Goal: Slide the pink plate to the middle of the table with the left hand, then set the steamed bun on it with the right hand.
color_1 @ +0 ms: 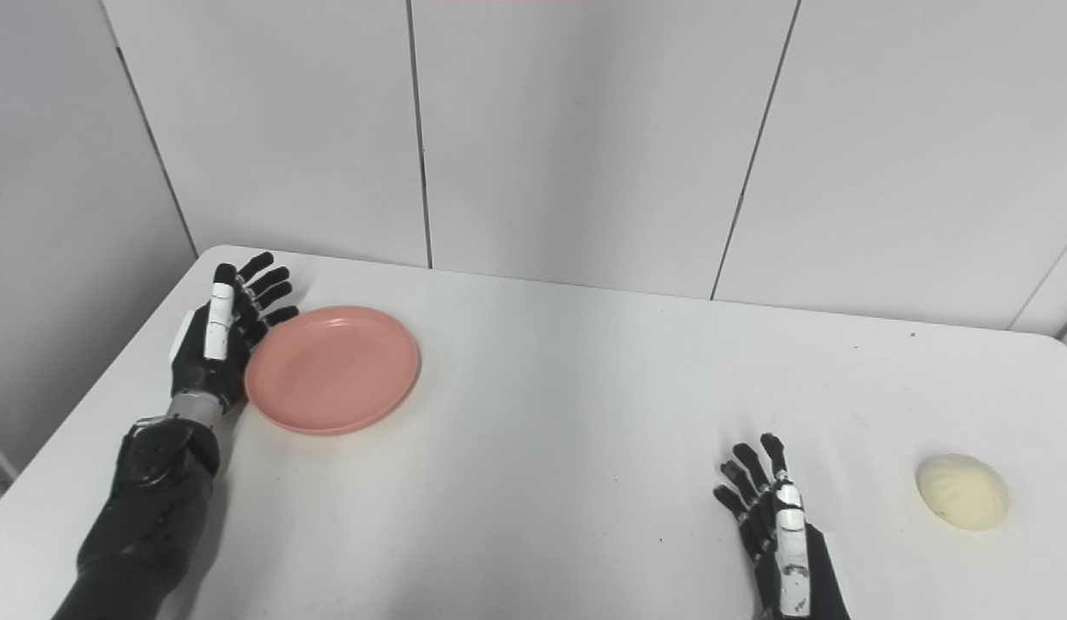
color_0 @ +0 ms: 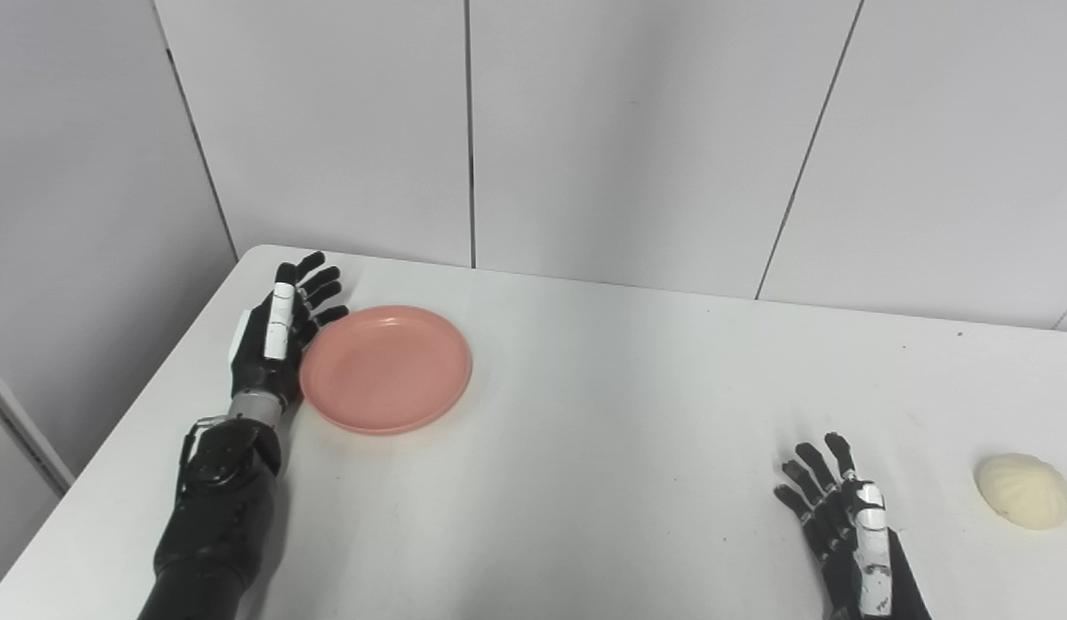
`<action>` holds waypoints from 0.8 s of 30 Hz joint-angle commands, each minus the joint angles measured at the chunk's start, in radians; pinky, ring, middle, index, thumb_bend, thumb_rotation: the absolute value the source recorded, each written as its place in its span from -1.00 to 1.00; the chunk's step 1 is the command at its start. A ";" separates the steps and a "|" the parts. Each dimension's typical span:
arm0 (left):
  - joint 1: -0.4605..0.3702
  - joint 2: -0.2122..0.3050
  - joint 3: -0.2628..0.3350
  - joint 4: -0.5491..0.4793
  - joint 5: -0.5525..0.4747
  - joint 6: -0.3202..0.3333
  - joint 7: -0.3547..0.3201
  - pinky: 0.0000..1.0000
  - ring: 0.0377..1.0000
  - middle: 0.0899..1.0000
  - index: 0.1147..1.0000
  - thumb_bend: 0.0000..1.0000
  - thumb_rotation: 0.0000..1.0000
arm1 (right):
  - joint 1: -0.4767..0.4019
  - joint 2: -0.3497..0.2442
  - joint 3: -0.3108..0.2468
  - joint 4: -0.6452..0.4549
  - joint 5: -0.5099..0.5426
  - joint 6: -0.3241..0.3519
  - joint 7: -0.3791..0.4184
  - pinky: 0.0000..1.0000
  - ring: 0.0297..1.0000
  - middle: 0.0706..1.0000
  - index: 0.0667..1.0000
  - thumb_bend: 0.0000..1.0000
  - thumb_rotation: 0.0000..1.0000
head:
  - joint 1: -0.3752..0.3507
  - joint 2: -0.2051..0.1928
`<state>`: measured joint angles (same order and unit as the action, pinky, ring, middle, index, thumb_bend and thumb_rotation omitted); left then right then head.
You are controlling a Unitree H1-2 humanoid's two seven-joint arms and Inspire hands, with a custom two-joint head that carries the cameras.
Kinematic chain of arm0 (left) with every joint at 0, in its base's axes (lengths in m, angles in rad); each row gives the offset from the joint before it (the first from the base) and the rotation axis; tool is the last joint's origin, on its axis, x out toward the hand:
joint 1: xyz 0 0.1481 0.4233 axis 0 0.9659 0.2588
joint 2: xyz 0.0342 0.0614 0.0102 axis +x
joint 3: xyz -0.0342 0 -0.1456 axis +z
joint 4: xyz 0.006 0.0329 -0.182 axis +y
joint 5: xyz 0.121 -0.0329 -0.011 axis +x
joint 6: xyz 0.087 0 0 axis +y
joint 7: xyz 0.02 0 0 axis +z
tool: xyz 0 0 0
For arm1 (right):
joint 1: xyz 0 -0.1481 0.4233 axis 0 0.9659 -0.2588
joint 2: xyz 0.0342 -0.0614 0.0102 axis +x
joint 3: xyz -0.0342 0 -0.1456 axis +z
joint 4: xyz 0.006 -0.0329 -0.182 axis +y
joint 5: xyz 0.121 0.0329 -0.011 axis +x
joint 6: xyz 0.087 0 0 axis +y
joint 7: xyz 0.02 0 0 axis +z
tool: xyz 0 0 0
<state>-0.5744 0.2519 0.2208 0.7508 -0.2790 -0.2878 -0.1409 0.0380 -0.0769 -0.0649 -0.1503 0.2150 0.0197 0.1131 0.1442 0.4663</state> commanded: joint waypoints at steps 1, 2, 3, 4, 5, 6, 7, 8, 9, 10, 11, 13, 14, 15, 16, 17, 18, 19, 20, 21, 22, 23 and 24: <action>-0.036 -0.006 -0.010 -0.041 0.004 -0.002 -0.011 0.44 0.67 0.58 0.54 0.87 0.77 | -0.002 0.008 0.003 -0.010 -0.003 -0.011 -0.003 0.74 0.78 0.82 0.95 0.44 1.00 | 0.000 0.001; -0.037 -0.015 -0.014 -0.043 0.005 0.000 -0.012 0.43 0.66 0.57 0.53 0.86 0.77 | -0.001 0.010 0.003 -0.011 -0.002 -0.010 -0.004 0.74 0.78 0.82 0.95 0.43 1.00 | -0.001 0.002; -0.039 -0.023 -0.019 -0.041 0.008 0.001 -0.011 0.43 0.66 0.56 0.53 0.86 0.78 | -0.001 0.011 0.003 -0.013 -0.001 -0.009 -0.004 0.74 0.78 0.82 0.95 0.43 1.00 | -0.001 0.002; -0.041 -0.030 -0.025 -0.039 0.013 0.001 -0.011 0.42 0.65 0.56 0.54 0.87 0.79 | 0.000 0.013 0.003 -0.015 0.001 -0.008 -0.004 0.74 0.78 0.82 0.95 0.43 1.00 | -0.003 0.004; -0.043 -0.038 -0.031 -0.035 0.017 0.004 -0.010 0.41 0.65 0.56 0.56 0.86 0.81 | 0.000 0.014 0.003 -0.016 0.002 -0.007 -0.004 0.74 0.78 0.83 0.96 0.43 1.00 | -0.003 0.004; -0.045 -0.044 -0.036 -0.032 0.018 0.008 -0.008 0.41 0.66 0.57 0.57 0.85 0.81 | 0.001 0.014 0.004 -0.016 0.003 -0.007 -0.003 0.75 0.79 0.83 0.96 0.43 1.00 | -0.007 0.005; -0.049 -0.052 -0.042 -0.025 0.019 0.010 -0.008 0.41 0.66 0.56 0.58 0.82 0.81 | 0.001 0.015 0.004 -0.017 0.001 -0.008 -0.004 0.75 0.79 0.83 0.96 0.43 1.00 | -0.009 0.006; -0.050 -0.061 -0.051 -0.019 0.025 0.011 -0.005 0.41 0.66 0.56 0.57 0.81 0.80 | 0.001 0.015 0.005 -0.018 -0.002 -0.009 -0.004 0.75 0.78 0.83 0.96 0.42 1.00 | -0.011 0.007; -0.051 -0.069 -0.058 -0.017 0.030 0.013 -0.003 0.41 0.67 0.57 0.57 0.80 0.81 | 0.002 0.016 0.006 -0.018 -0.005 -0.010 -0.005 0.74 0.78 0.83 0.96 0.42 1.00 | -0.015 0.008; -0.051 -0.077 -0.064 -0.015 0.036 0.014 -0.002 0.41 0.67 0.57 0.57 0.80 0.82 | 0.002 0.016 0.006 -0.019 -0.008 -0.009 -0.007 0.74 0.78 0.83 0.96 0.42 1.00 | -0.015 0.008; -0.050 -0.084 -0.068 -0.013 0.039 0.015 -0.002 0.41 0.67 0.57 0.57 0.80 0.82 | 0.002 0.017 0.008 -0.020 -0.011 -0.010 -0.008 0.74 0.78 0.83 0.96 0.43 1.00 | -0.019 0.010; -0.050 -0.100 -0.074 -0.013 0.042 0.019 -0.002 0.41 0.67 0.57 0.55 0.78 0.81 | 0.002 0.017 0.009 -0.019 -0.015 -0.011 -0.009 0.74 0.78 0.83 0.96 0.44 1.00 | -0.022 0.011; -0.050 -0.109 -0.077 -0.010 0.044 0.019 0.001 0.41 0.67 0.56 0.57 0.78 0.81 | 0.002 0.017 0.010 -0.019 -0.015 -0.011 -0.010 0.73 0.77 0.82 0.96 0.43 1.00 | -0.027 0.013; -0.050 -0.120 -0.080 -0.007 0.046 0.017 0.004 0.41 0.67 0.56 0.57 0.78 0.81 | 0.001 0.018 0.011 -0.019 -0.013 -0.011 -0.011 0.73 0.77 0.82 0.96 0.43 1.00 | -0.030 0.013; -0.050 -0.129 -0.082 -0.004 0.048 0.016 0.008 0.42 0.67 0.56 0.58 0.79 0.81 | 0.001 0.019 0.011 -0.019 -0.013 -0.011 -0.012 0.73 0.77 0.82 0.96 0.43 1.00 | -0.032 0.014; -0.051 -0.138 -0.084 -0.002 0.051 0.015 0.011 0.42 0.67 0.56 0.58 0.81 0.80 | 0.001 0.020 0.012 -0.018 -0.014 -0.013 -0.014 0.73 0.77 0.82 0.95 0.43 1.00 | -0.035 0.014; -0.051 -0.145 -0.085 0.001 0.052 0.014 0.012 0.40 0.66 0.56 0.59 0.81 0.80 | 0.001 0.020 0.013 -0.017 -0.016 -0.014 -0.015 0.72 0.76 0.81 0.95 0.43 0.99 | -0.038 0.015; -0.052 -0.153 -0.086 0.004 0.049 0.017 0.010 0.36 0.65 0.56 0.59 0.81 0.80 | 0.000 0.021 0.014 -0.016 -0.016 -0.016 -0.017 0.71 0.75 0.80 0.95 0.43 0.99 | -0.040 0.016; -0.053 -0.160 -0.085 0.006 0.045 0.021 0.007 0.36 0.65 0.56 0.59 0.82 0.79 | 0.000 0.023 0.015 -0.015 -0.017 -0.017 -0.018 0.71 0.75 0.80 0.94 0.44 0.99 | -0.046 0.017; -0.054 -0.169 -0.084 0.011 0.036 0.024 -0.002 0.40 0.67 0.58 0.60 0.80 0.77 | 0.000 0.025 0.015 -0.015 -0.017 -0.017 -0.020 0.70 0.74 0.79 0.93 0.46 0.98 | -0.048 0.018; -0.056 -0.176 -0.085 0.017 0.035 0.025 -0.007 0.43 0.68 0.59 0.60 0.80 0.76 | 0.000 0.027 0.016 -0.017 -0.020 -0.015 -0.023 0.70 0.73 0.78 0.93 0.47 0.97 | -0.052 0.019; -0.058 -0.182 -0.089 0.024 0.038 0.022 -0.010 0.43 0.67 0.59 0.60 0.80 0.77 | 0.000 0.028 0.017 -0.018 -0.022 -0.013 -0.024 0.69 0.73 0.78 0.92 0.49 0.96 | -0.053 0.020; -0.058 -0.187 -0.093 0.030 0.043 0.019 -0.010 0.43 0.67 0.59 0.60 0.81 0.77 | 0.001 0.030 0.018 -0.019 -0.025 -0.013 -0.026 0.69 0.73 0.78 0.92 0.49 0.96 | -0.060 0.021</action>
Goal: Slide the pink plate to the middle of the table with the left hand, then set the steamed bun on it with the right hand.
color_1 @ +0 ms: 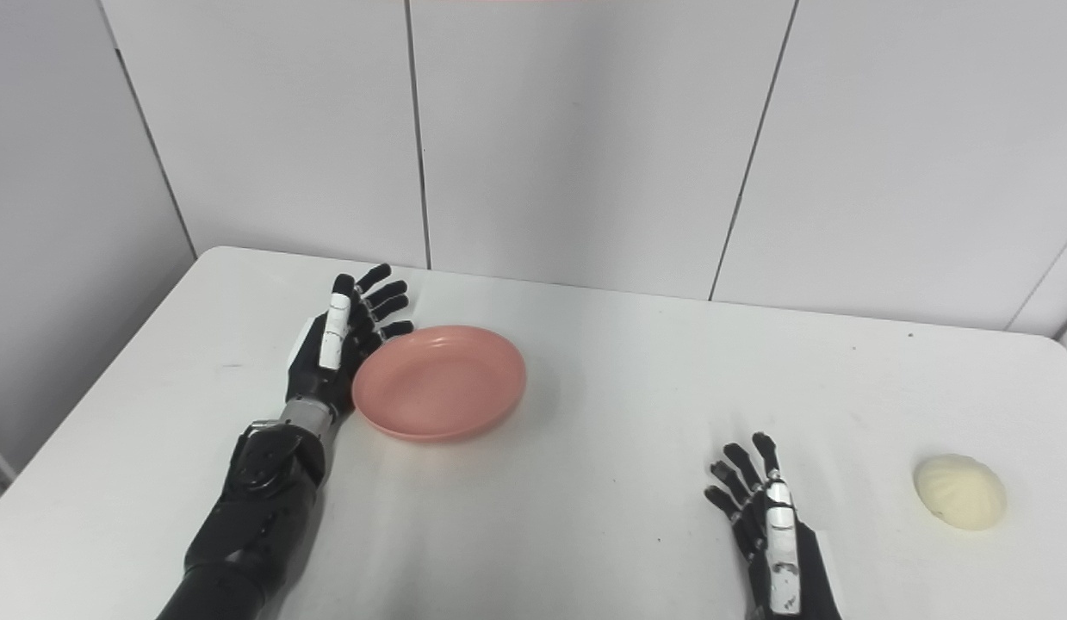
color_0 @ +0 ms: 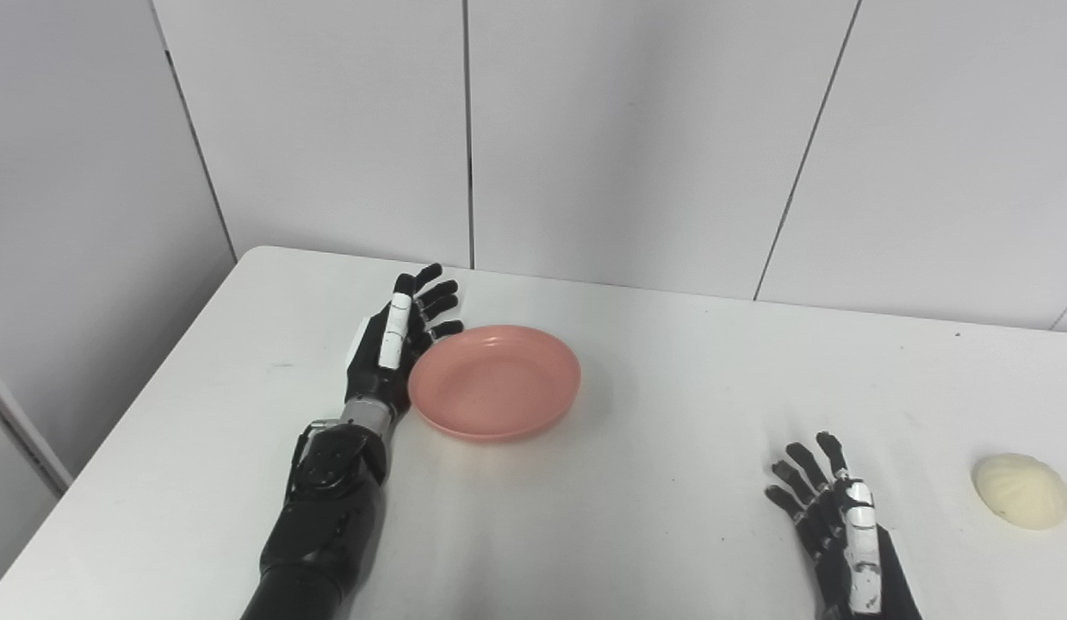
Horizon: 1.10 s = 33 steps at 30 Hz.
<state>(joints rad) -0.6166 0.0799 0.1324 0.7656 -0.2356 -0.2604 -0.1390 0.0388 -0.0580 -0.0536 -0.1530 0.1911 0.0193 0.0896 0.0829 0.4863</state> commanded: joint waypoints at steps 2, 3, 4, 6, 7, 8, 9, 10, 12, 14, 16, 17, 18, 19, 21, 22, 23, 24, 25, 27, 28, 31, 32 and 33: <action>-0.016 -0.025 -0.014 0.022 0.010 -0.013 -0.011 0.43 0.66 0.58 0.60 0.83 0.78 | 0.000 0.013 0.008 -0.017 -0.006 -0.015 -0.002 0.68 0.73 0.77 0.92 0.51 0.95 | -0.003 0.002; -0.016 -0.027 -0.016 0.023 0.011 -0.014 -0.011 0.43 0.66 0.58 0.60 0.83 0.78 | 0.000 0.013 0.009 -0.016 -0.007 -0.016 -0.002 0.69 0.73 0.77 0.92 0.51 0.95 | -0.003 0.002; -0.018 -0.034 -0.019 0.029 0.012 -0.015 -0.011 0.43 0.66 0.58 0.60 0.83 0.78 | -0.001 0.015 0.010 -0.015 -0.007 -0.018 -0.003 0.69 0.73 0.77 0.92 0.51 0.95 | -0.010 0.005; -0.024 -0.047 -0.021 0.042 0.010 -0.017 -0.011 0.43 0.66 0.55 0.60 0.86 0.76 | -0.002 0.018 0.013 -0.015 -0.010 -0.019 -0.005 0.67 0.71 0.75 0.91 0.53 0.93 | -0.019 0.008; -0.026 -0.055 -0.024 0.045 0.011 -0.018 -0.010 0.42 0.66 0.55 0.60 0.87 0.76 | -0.002 0.019 0.014 -0.015 -0.010 -0.018 -0.006 0.66 0.71 0.75 0.91 0.54 0.93 | -0.019 0.008; -0.027 -0.060 -0.025 0.046 0.011 -0.018 -0.008 0.42 0.66 0.55 0.60 0.87 0.76 | -0.003 0.021 0.016 -0.015 -0.011 -0.017 -0.006 0.66 0.71 0.75 0.91 0.54 0.93 | -0.029 0.010; -0.028 -0.064 -0.026 0.046 0.012 -0.018 -0.008 0.42 0.66 0.55 0.60 0.87 0.75 | -0.003 0.022 0.017 -0.015 -0.012 -0.017 -0.007 0.66 0.71 0.75 0.91 0.54 0.92 | -0.029 0.010; -0.029 -0.073 -0.028 0.047 0.011 -0.019 -0.010 0.42 0.66 0.54 0.59 0.87 0.75 | -0.003 0.024 0.019 -0.017 -0.014 -0.017 -0.008 0.66 0.70 0.75 0.91 0.54 0.92 | -0.039 0.012; -0.031 -0.091 -0.032 0.048 0.007 -0.015 -0.017 0.42 0.64 0.52 0.56 0.88 0.75 | -0.003 0.029 0.023 -0.021 -0.020 -0.016 -0.010 0.63 0.69 0.75 0.91 0.58 0.90 | -0.050 0.015; -0.031 -0.101 -0.034 0.046 0.003 -0.009 -0.026 0.44 0.64 0.53 0.55 0.92 0.73 | -0.003 0.034 0.027 -0.026 -0.024 -0.014 -0.014 0.63 0.69 0.75 0.90 0.60 0.88 | -0.062 0.018; -0.030 -0.109 -0.041 0.041 0.006 0.003 -0.032 0.44 0.66 0.53 0.55 0.93 0.73 | -0.002 0.040 0.031 -0.031 -0.034 -0.009 -0.021 0.62 0.69 0.74 0.90 0.61 0.88 | -0.076 0.023; -0.031 -0.116 -0.046 0.043 0.009 0.006 -0.036 0.44 0.66 0.54 0.55 0.93 0.73 | -0.003 0.044 0.033 -0.032 -0.038 -0.008 -0.024 0.62 0.69 0.74 0.89 0.62 0.88 | -0.089 0.026; -0.032 -0.121 -0.050 0.044 0.010 0.007 -0.038 0.43 0.66 0.55 0.56 0.92 0.74 | -0.003 0.046 0.035 -0.033 -0.040 -0.007 -0.026 0.61 0.69 0.74 0.89 0.64 0.87 | -0.089 0.026; -0.033 -0.129 -0.054 0.047 0.010 0.006 -0.041 0.41 0.66 0.55 0.57 0.91 0.74 | -0.004 0.049 0.036 -0.033 -0.042 -0.007 -0.028 0.61 0.69 0.74 0.89 0.64 0.86 | -0.096 0.028; -0.034 -0.137 -0.062 0.052 0.014 0.003 -0.042 0.39 0.63 0.53 0.54 0.91 0.72 | -0.005 0.056 0.039 -0.034 -0.046 -0.005 -0.031 0.61 0.70 0.74 0.89 0.67 0.85 | -0.108 0.030; -0.034 -0.140 -0.067 0.054 0.016 0.002 -0.043 0.39 0.63 0.53 0.54 0.91 0.72 | -0.005 0.058 0.041 -0.034 -0.047 -0.004 -0.032 0.61 0.70 0.75 0.89 0.67 0.84 | -0.117 0.031; -0.033 -0.143 -0.075 0.056 0.025 0.000 -0.041 0.37 0.62 0.51 0.54 0.92 0.72 | -0.006 0.060 0.043 -0.034 -0.048 -0.004 -0.033 0.61 0.70 0.75 0.89 0.68 0.84 | -0.123 0.032; -0.032 -0.146 -0.084 0.058 0.036 -0.004 -0.039 0.34 0.60 0.50 0.54 0.94 0.72 | -0.006 0.063 0.045 -0.033 -0.051 -0.005 -0.035 0.61 0.70 0.75 0.89 0.67 0.83 | -0.133 0.033; -0.030 -0.151 -0.093 0.060 0.046 -0.009 -0.038 0.33 0.60 0.49 0.54 0.94 0.72 | -0.007 0.064 0.047 -0.032 -0.053 -0.006 -0.036 0.61 0.70 0.75 0.89 0.67 0.83 | -0.133 0.033; -0.025 -0.161 -0.103 0.065 0.052 -0.026 -0.044 0.34 0.59 0.48 0.51 0.93 0.68 | -0.008 0.068 0.051 -0.032 -0.058 -0.007 -0.038 0.61 0.69 0.76 0.89 0.66 0.83 | -0.147 0.036; -0.020 -0.166 -0.107 0.063 0.055 -0.032 -0.047 0.34 0.59 0.48 0.50 0.92 0.66 | -0.008 0.071 0.054 -0.033 -0.061 -0.006 -0.040 0.60 0.69 0.76 0.89 0.66 0.83 | -0.155 0.037; -0.011 -0.171 -0.124 0.063 0.075 -0.061 -0.045 0.34 0.59 0.48 0.52 0.85 0.65 | -0.009 0.078 0.059 -0.032 -0.071 -0.007 -0.048 0.59 0.68 0.75 0.88 0.68 0.83 | -0.165 0.038; -0.009 -0.173 -0.130 0.065 0.084 -0.071 -0.043 0.35 0.59 0.49 0.53 0.85 0.66 | -0.010 0.080 0.061 -0.030 -0.074 -0.007 -0.051 0.59 0.68 0.75 0.88 0.68 0.83 | -0.172 0.039; -0.007 -0.174 -0.134 0.066 0.090 -0.080 -0.041 0.36 0.60 0.49 0.54 0.84 0.68 | -0.011 0.084 0.062 -0.030 -0.077 -0.006 -0.054 0.59 0.68 0.75 0.88 0.69 0.83 | -0.178 0.040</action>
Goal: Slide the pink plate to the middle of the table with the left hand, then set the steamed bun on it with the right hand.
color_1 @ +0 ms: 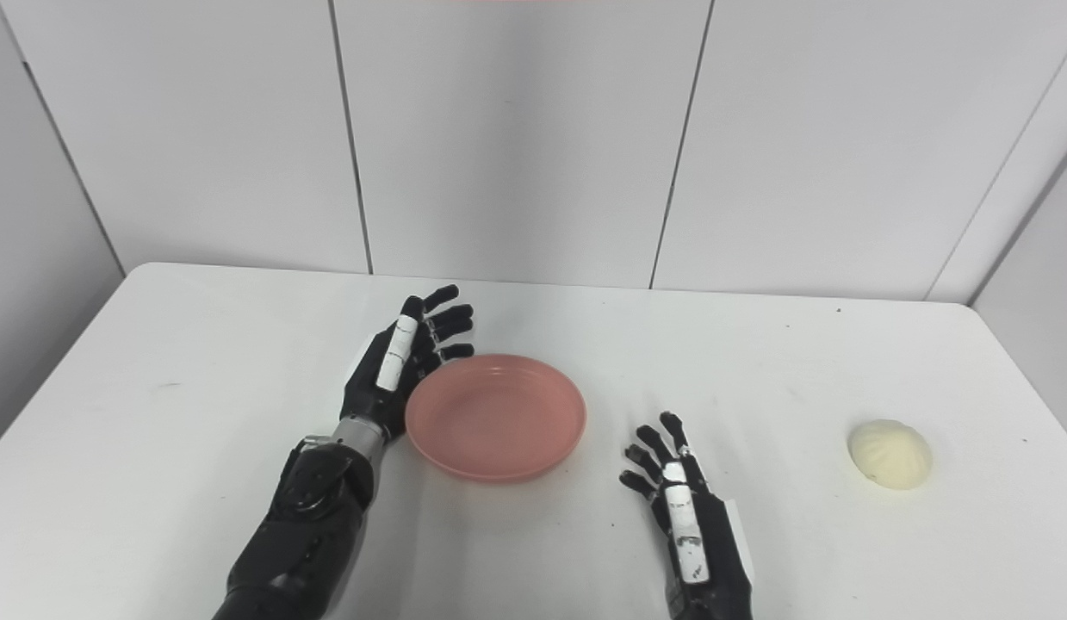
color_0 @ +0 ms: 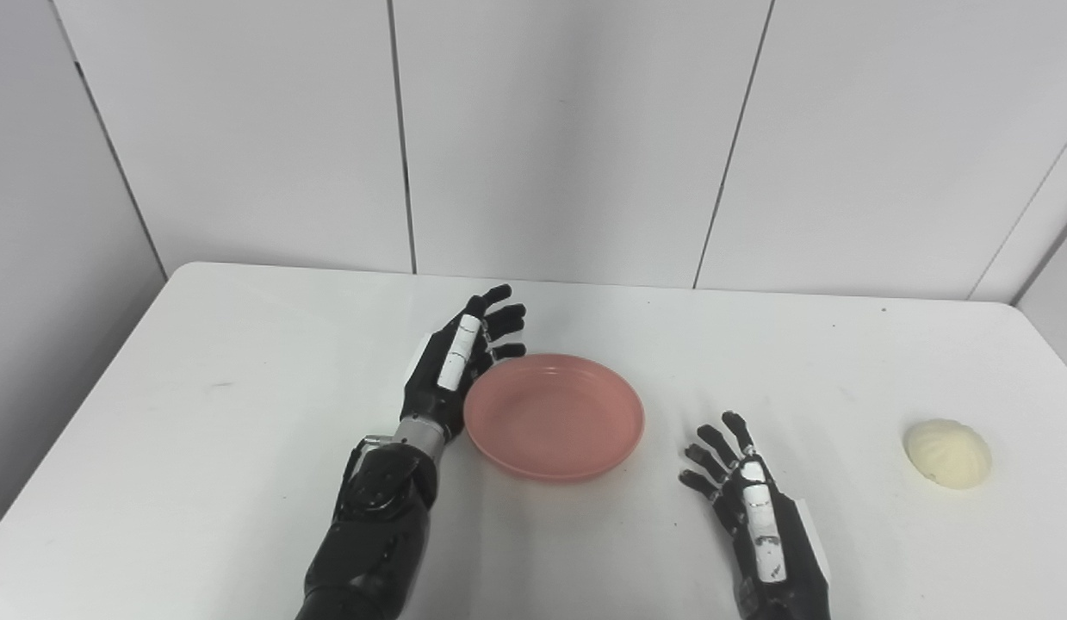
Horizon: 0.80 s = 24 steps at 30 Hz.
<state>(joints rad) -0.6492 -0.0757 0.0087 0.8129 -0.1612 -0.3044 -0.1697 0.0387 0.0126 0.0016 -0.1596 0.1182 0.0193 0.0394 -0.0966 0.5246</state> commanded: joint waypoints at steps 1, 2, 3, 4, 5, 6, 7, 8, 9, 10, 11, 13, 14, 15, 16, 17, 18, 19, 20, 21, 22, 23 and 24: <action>0.027 -0.020 -0.014 0.019 0.018 -0.040 -0.010 0.40 0.63 0.50 0.54 0.84 0.68 | -0.011 0.017 0.008 -0.024 -0.007 -0.005 -0.006 0.58 0.67 0.75 0.87 0.69 0.83 | 0.001 0.001; 0.030 -0.022 -0.014 0.016 0.018 -0.039 -0.012 0.40 0.63 0.50 0.54 0.84 0.68 | -0.012 0.019 0.010 -0.024 -0.012 -0.003 -0.009 0.58 0.67 0.75 0.87 0.69 0.83 | -0.006 0.002; 0.031 -0.023 -0.014 0.013 0.018 -0.038 -0.014 0.43 0.64 0.50 0.54 0.84 0.67 | -0.012 0.020 0.012 -0.025 -0.016 -0.002 -0.010 0.58 0.68 0.76 0.87 0.67 0.84 | -0.006 0.002; 0.036 -0.025 -0.014 0.003 0.014 -0.033 -0.020 0.44 0.65 0.50 0.54 0.84 0.66 | -0.012 0.022 0.013 -0.024 -0.020 -0.002 -0.012 0.58 0.68 0.76 0.87 0.67 0.84 | -0.015 0.004; 0.039 -0.027 -0.014 -0.004 0.011 -0.029 -0.024 0.45 0.66 0.50 0.54 0.85 0.65 | -0.013 0.024 0.014 -0.024 -0.022 -0.002 -0.014 0.58 0.69 0.76 0.87 0.67 0.84 | -0.015 0.004; 0.042 -0.027 -0.015 -0.012 0.011 -0.027 -0.029 0.45 0.66 0.50 0.53 0.85 0.64 | -0.013 0.026 0.016 -0.024 -0.024 0.000 -0.016 0.58 0.69 0.76 0.87 0.67 0.84 | -0.023 0.005; 0.045 -0.026 -0.016 -0.017 0.011 -0.026 -0.032 0.44 0.66 0.50 0.55 0.85 0.64 | -0.014 0.028 0.017 -0.025 -0.026 0.002 -0.017 0.58 0.69 0.76 0.87 0.67 0.83 | -0.023 0.005; 0.048 -0.026 -0.016 -0.027 0.009 -0.020 -0.036 0.44 0.65 0.50 0.55 0.85 0.63 | -0.014 0.029 0.020 -0.026 -0.029 0.003 -0.018 0.58 0.69 0.76 0.87 0.67 0.83 | -0.032 0.007; 0.051 -0.025 -0.016 -0.035 0.008 -0.016 -0.039 0.44 0.66 0.51 0.56 0.85 0.62 | -0.014 0.030 0.022 -0.026 -0.032 0.004 -0.019 0.58 0.69 0.75 0.87 0.67 0.83 | -0.032 0.007; 0.054 -0.024 -0.015 -0.044 0.004 -0.009 -0.042 0.45 0.65 0.50 0.56 0.86 0.62 | -0.014 0.032 0.024 -0.026 -0.036 0.004 -0.020 0.58 0.69 0.75 0.88 0.66 0.84 | -0.048 0.008; 0.058 -0.024 -0.012 -0.056 -0.001 -0.002 -0.044 0.46 0.65 0.50 0.56 0.86 0.62 | -0.014 0.034 0.027 -0.026 -0.039 0.004 -0.021 0.57 0.69 0.75 0.88 0.66 0.84 | -0.055 0.009; 0.065 -0.023 -0.006 -0.076 -0.009 0.007 -0.047 0.47 0.65 0.49 0.56 0.88 0.64 | -0.013 0.036 0.030 -0.025 -0.042 0.005 -0.023 0.57 0.69 0.76 0.89 0.65 0.85 | -0.061 0.009; 0.067 -0.024 -0.002 -0.084 -0.014 0.008 -0.049 0.47 0.64 0.49 0.56 0.89 0.65 | -0.014 0.036 0.031 -0.024 -0.044 0.005 -0.024 0.57 0.69 0.76 0.89 0.64 0.86 | -0.061 0.009; 0.070 -0.025 0.002 -0.093 -0.018 0.008 -0.049 0.46 0.63 0.48 0.56 0.89 0.64 | -0.014 0.037 0.032 -0.023 -0.046 0.004 -0.026 0.57 0.69 0.76 0.89 0.64 0.86 | -0.061 0.009; 0.071 -0.025 0.004 -0.097 -0.021 0.008 -0.048 0.44 0.60 0.48 0.55 0.89 0.63 | -0.014 0.038 0.032 -0.022 -0.047 0.003 -0.027 0.57 0.69 0.76 0.89 0.63 0.86 | -0.076 0.010; 0.073 -0.025 0.005 -0.103 -0.022 0.005 -0.047 0.43 0.59 0.47 0.55 0.89 0.63 | -0.015 0.038 0.033 -0.022 -0.049 0.002 -0.029 0.57 0.69 0.76 0.89 0.63 0.86 | -0.076 0.010; 0.075 -0.024 0.005 -0.108 -0.022 0.003 -0.047 0.40 0.57 0.48 0.55 0.87 0.64 | -0.015 0.039 0.033 -0.021 -0.051 0.002 -0.030 0.56 0.68 0.76 0.89 0.62 0.86 | -0.076 0.010; 0.077 -0.023 0.006 -0.114 -0.022 0.004 -0.048 0.39 0.56 0.48 0.56 0.85 0.63 | -0.015 0.039 0.036 -0.023 -0.059 0.001 -0.032 0.56 0.68 0.76 0.90 0.61 0.86 | -0.076 0.010; 0.079 -0.022 0.006 -0.118 -0.023 0.004 -0.049 0.38 0.55 0.48 0.56 0.82 0.62 | -0.014 0.037 0.040 -0.022 -0.067 -0.008 -0.032 0.56 0.68 0.77 0.91 0.56 0.87 | -0.076 0.010; 0.080 -0.021 0.007 -0.118 -0.023 0.004 -0.050 0.38 0.55 0.48 0.56 0.81 0.62 | -0.014 0.036 0.042 -0.021 -0.076 -0.016 -0.033 0.55 0.68 0.78 0.92 0.55 0.88 | -0.076 0.010; 0.080 -0.020 0.007 -0.118 -0.022 0.004 -0.050 0.37 0.54 0.49 0.56 0.80 0.61 | -0.014 0.033 0.045 -0.020 -0.088 -0.027 -0.034 0.55 0.68 0.78 0.92 0.54 0.88 | -0.076 0.010; 0.080 -0.019 0.007 -0.116 -0.022 0.004 -0.051 0.37 0.55 0.49 0.57 0.79 0.61 | -0.015 0.030 0.048 -0.018 -0.102 -0.039 -0.036 0.55 0.69 0.78 0.92 0.54 0.89 | -0.076 0.010; 0.077 -0.019 0.008 -0.109 -0.022 0.003 -0.052 0.39 0.55 0.50 0.57 0.80 0.61 | -0.017 0.025 0.049 -0.016 -0.113 -0.052 -0.036 0.55 0.69 0.78 0.93 0.53 0.90 | -0.092 0.007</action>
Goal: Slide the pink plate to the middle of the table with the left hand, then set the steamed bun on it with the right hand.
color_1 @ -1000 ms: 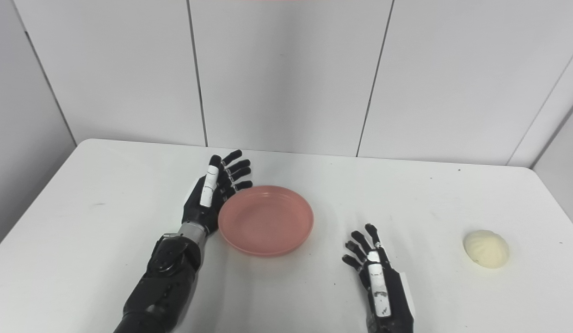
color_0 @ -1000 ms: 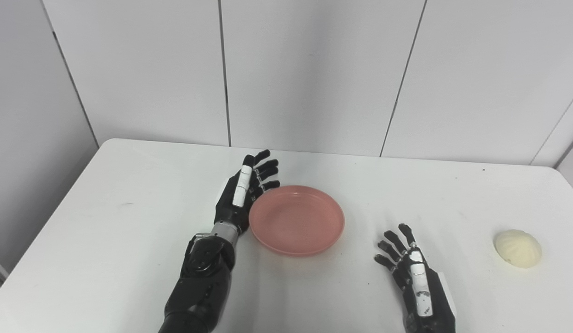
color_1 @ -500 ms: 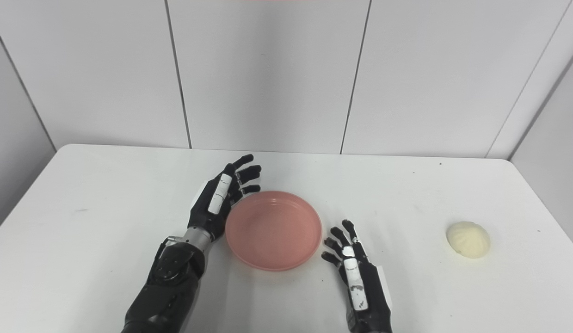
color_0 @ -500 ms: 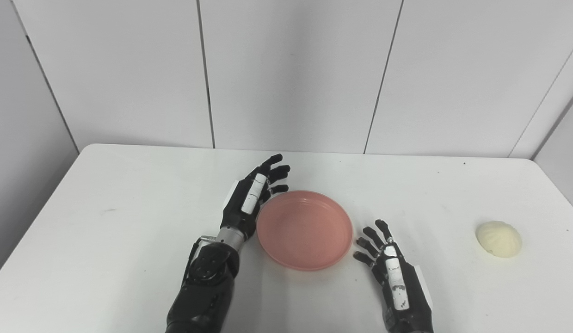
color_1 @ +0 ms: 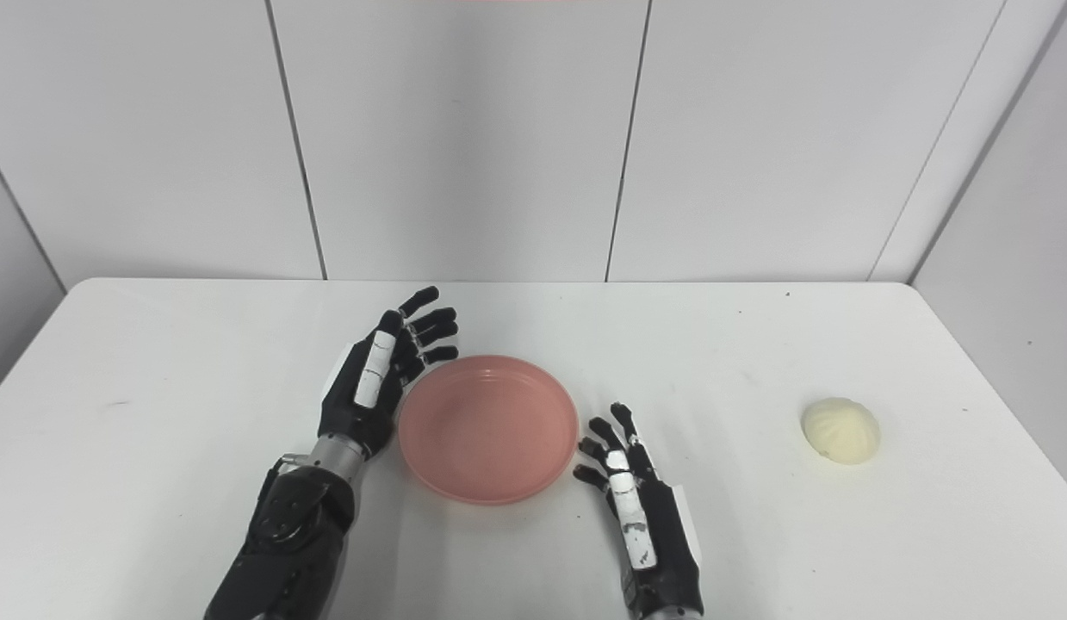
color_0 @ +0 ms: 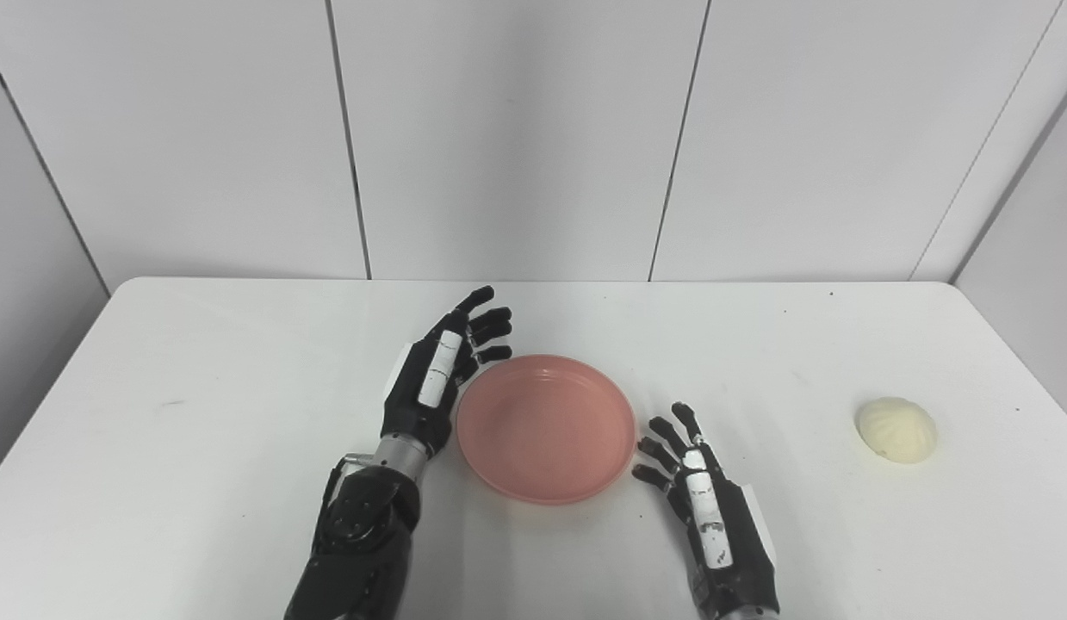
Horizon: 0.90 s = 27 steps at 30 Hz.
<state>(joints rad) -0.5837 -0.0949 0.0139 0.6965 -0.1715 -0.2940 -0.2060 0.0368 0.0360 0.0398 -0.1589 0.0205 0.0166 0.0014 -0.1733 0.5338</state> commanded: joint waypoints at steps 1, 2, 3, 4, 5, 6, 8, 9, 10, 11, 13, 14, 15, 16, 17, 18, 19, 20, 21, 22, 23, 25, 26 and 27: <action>0.010 0.001 0.003 0.014 -0.012 -0.011 -0.016 0.41 0.57 0.51 0.58 0.80 0.61 | -0.017 -0.003 0.012 -0.014 -0.029 -0.063 0.000 0.55 0.69 0.79 0.93 0.52 0.90 | -0.015 -0.003; 0.007 0.001 0.003 0.022 -0.011 -0.013 -0.017 0.43 0.58 0.52 0.58 0.80 0.61 | -0.021 -0.006 0.010 -0.015 -0.044 -0.078 -0.005 0.55 0.69 0.79 0.93 0.51 0.90 | -0.015 -0.003; 0.004 0.003 0.001 0.031 -0.007 -0.021 -0.016 0.45 0.59 0.52 0.57 0.82 0.62 | -0.025 -0.011 0.009 -0.016 -0.063 -0.100 -0.012 0.54 0.69 0.80 0.93 0.51 0.89 | -0.016 -0.004; 0.002 0.005 0.000 0.040 -0.003 -0.026 -0.015 0.47 0.60 0.51 0.57 0.82 0.63 | -0.029 -0.017 0.007 -0.014 -0.088 -0.127 -0.022 0.54 0.70 0.81 0.93 0.50 0.89 | -0.021 -0.006; -0.001 0.007 -0.001 0.050 0.000 -0.030 -0.015 0.48 0.61 0.50 0.57 0.82 0.64 | -0.034 -0.023 0.005 -0.010 -0.115 -0.155 -0.032 0.52 0.69 0.81 0.92 0.49 0.93 | -0.021 -0.006; -0.004 0.009 0.000 0.059 0.000 -0.034 -0.015 0.49 0.61 0.50 0.56 0.84 0.64 | -0.039 -0.030 0.001 -0.004 -0.137 -0.184 -0.042 0.51 0.69 0.81 0.91 0.49 0.98 | -0.027 -0.008; -0.009 0.011 0.001 0.075 -0.001 -0.040 -0.018 0.49 0.61 0.50 0.56 0.85 0.64 | -0.050 -0.046 -0.011 0.013 -0.165 -0.232 -0.059 0.52 0.70 0.81 0.91 0.52 0.99 | -0.027 -0.008; -0.010 0.012 0.001 0.080 -0.002 -0.042 -0.019 0.49 0.62 0.50 0.55 0.86 0.63 | -0.054 -0.051 -0.015 0.020 -0.172 -0.247 -0.064 0.53 0.70 0.80 0.89 0.55 1.00 | -0.027 -0.008; -0.014 0.013 0.002 0.090 -0.005 -0.044 -0.023 0.50 0.62 0.50 0.55 0.86 0.63 | -0.062 -0.062 -0.027 0.033 -0.179 -0.268 -0.072 0.54 0.70 0.80 0.89 0.56 1.00 | -0.036 -0.010; -0.017 0.015 0.003 0.101 -0.006 -0.045 -0.027 0.49 0.62 0.50 0.55 0.87 0.62 | -0.073 -0.076 -0.040 0.046 -0.188 -0.291 -0.082 0.57 0.71 0.81 0.87 0.59 1.00 | -0.041 -0.010; -0.022 0.017 0.003 0.115 -0.005 -0.045 -0.027 0.48 0.63 0.49 0.57 0.87 0.62 | -0.095 -0.102 -0.066 0.050 -0.203 -0.311 -0.095 0.55 0.68 0.77 0.80 0.67 0.99 | -0.049 -0.010; -0.024 0.019 0.003 0.123 -0.003 -0.047 -0.026 0.48 0.63 0.49 0.57 0.87 0.62 | -0.105 -0.109 -0.079 0.026 -0.212 -0.294 -0.098 0.55 0.68 0.77 0.80 0.67 0.99 | -0.055 -0.011; -0.025 0.020 0.003 0.127 -0.002 -0.049 -0.027 0.48 0.62 0.49 0.57 0.88 0.62 | -0.112 -0.114 -0.088 -0.002 -0.218 -0.274 -0.099 0.52 0.67 0.76 0.79 0.66 0.96 | -0.071 -0.013; -0.026 0.021 0.003 0.130 -0.001 -0.050 -0.027 0.47 0.62 0.49 0.57 0.88 0.62 | -0.117 -0.116 -0.094 -0.021 -0.222 -0.259 -0.100 0.51 0.67 0.76 0.78 0.64 0.93 | -0.071 -0.013; -0.028 0.022 0.005 0.138 -0.004 -0.052 -0.031 0.47 0.62 0.49 0.57 0.88 0.63 | -0.127 -0.132 -0.108 -0.060 -0.231 -0.221 -0.095 0.50 0.66 0.76 0.78 0.63 0.92 | -0.091 -0.016; -0.030 0.023 0.006 0.144 -0.007 -0.053 -0.034 0.47 0.62 0.49 0.57 0.89 0.63 | -0.133 -0.143 -0.118 -0.086 -0.237 -0.195 -0.091 0.49 0.66 0.78 0.78 0.63 0.90 | -0.091 -0.016; -0.032 0.024 0.009 0.150 -0.009 -0.054 -0.035 0.48 0.62 0.49 0.57 0.91 0.63 | -0.143 -0.159 -0.134 -0.126 -0.260 -0.148 -0.086 0.47 0.65 0.77 0.78 0.63 0.90 | -0.104 -0.019; -0.034 0.025 0.012 0.156 -0.011 -0.057 -0.038 0.48 0.62 0.49 0.56 0.91 0.63 | -0.153 -0.177 -0.148 -0.162 -0.284 -0.099 -0.078 0.45 0.65 0.76 0.77 0.63 0.90 | -0.114 -0.022; -0.036 0.026 0.014 0.163 -0.012 -0.061 -0.039 0.49 0.63 0.49 0.56 0.89 0.63 | -0.161 -0.195 -0.158 -0.189 -0.316 -0.055 -0.071 0.40 0.63 0.74 0.75 0.61 0.86 | -0.118 -0.024; -0.038 0.027 0.015 0.171 -0.012 -0.066 -0.043 0.49 0.63 0.49 0.56 0.89 0.63 | -0.169 -0.214 -0.168 -0.215 -0.353 -0.006 -0.061 0.40 0.62 0.74 0.74 0.61 0.85 | -0.121 -0.025; -0.041 0.028 0.017 0.180 -0.013 -0.075 -0.046 0.50 0.64 0.49 0.56 0.87 0.63 | -0.177 -0.238 -0.174 -0.242 -0.408 0.056 -0.045 0.38 0.62 0.73 0.73 0.62 0.80 | -0.122 -0.026; -0.045 0.028 0.022 0.192 -0.018 -0.084 -0.051 0.48 0.63 0.49 0.56 0.84 0.62 | -0.194 -0.288 -0.178 -0.287 -0.507 0.165 -0.002 0.39 0.61 0.70 0.71 0.65 0.66 | -0.123 -0.028; -0.046 0.027 0.023 0.196 -0.018 -0.088 -0.052 0.48 0.63 0.49 0.56 0.84 0.61 | -0.206 -0.324 -0.176 -0.306 -0.569 0.225 0.033 0.40 0.61 0.69 0.71 0.66 0.64 | -0.123 -0.029; -0.047 0.027 0.024 0.199 -0.017 -0.091 -0.052 0.46 0.63 0.50 0.56 0.85 0.62 | -0.214 -0.348 -0.173 -0.318 -0.609 0.266 0.057 0.41 0.63 0.70 0.69 0.67 0.49 | -0.123 -0.029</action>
<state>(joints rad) -0.6660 -0.0798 0.0307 0.8580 -0.1742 -0.3468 -0.2360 -0.1451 -0.2742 -0.1281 -0.4349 -0.5271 0.2213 0.0284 -0.2961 0.5047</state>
